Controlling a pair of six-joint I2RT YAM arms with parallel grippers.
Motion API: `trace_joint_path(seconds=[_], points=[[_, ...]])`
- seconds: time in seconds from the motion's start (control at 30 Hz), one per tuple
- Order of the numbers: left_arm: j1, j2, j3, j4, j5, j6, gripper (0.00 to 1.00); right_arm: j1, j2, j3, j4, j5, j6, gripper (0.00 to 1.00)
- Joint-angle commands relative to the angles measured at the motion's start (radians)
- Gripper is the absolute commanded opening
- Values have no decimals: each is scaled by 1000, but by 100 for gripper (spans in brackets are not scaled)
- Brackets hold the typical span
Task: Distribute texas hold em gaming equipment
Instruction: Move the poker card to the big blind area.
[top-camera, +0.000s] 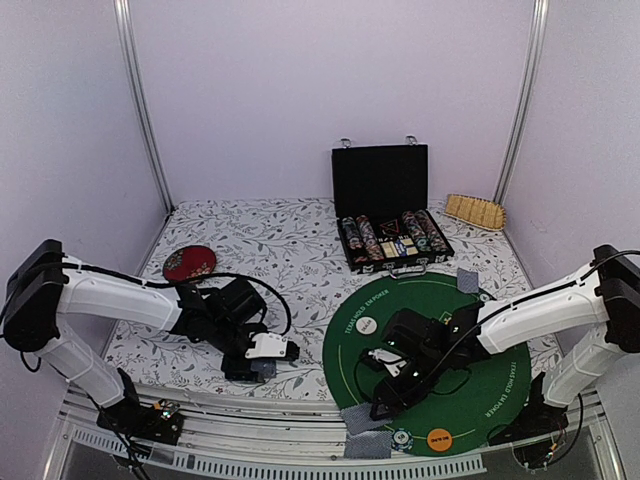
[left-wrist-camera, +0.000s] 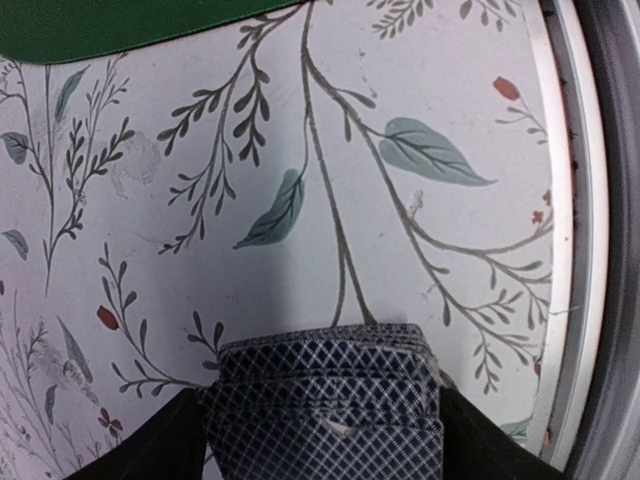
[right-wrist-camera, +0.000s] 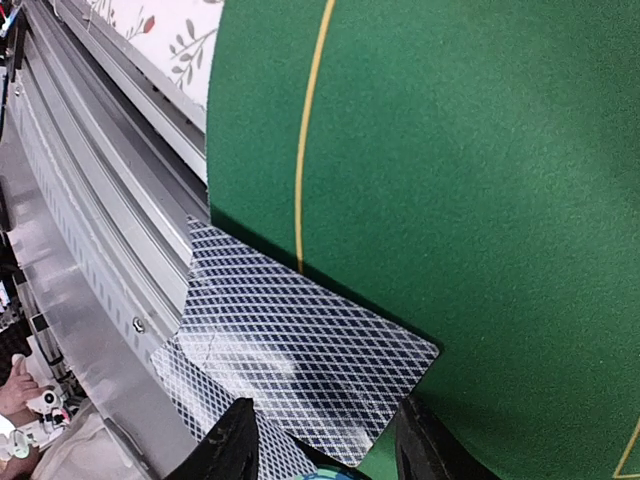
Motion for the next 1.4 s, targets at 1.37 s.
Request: trace_joint_path(seconds=[1.37], points=[[14,20,-51,-8,-24,-86,71,311,-47,-20,58,-105,322,33]])
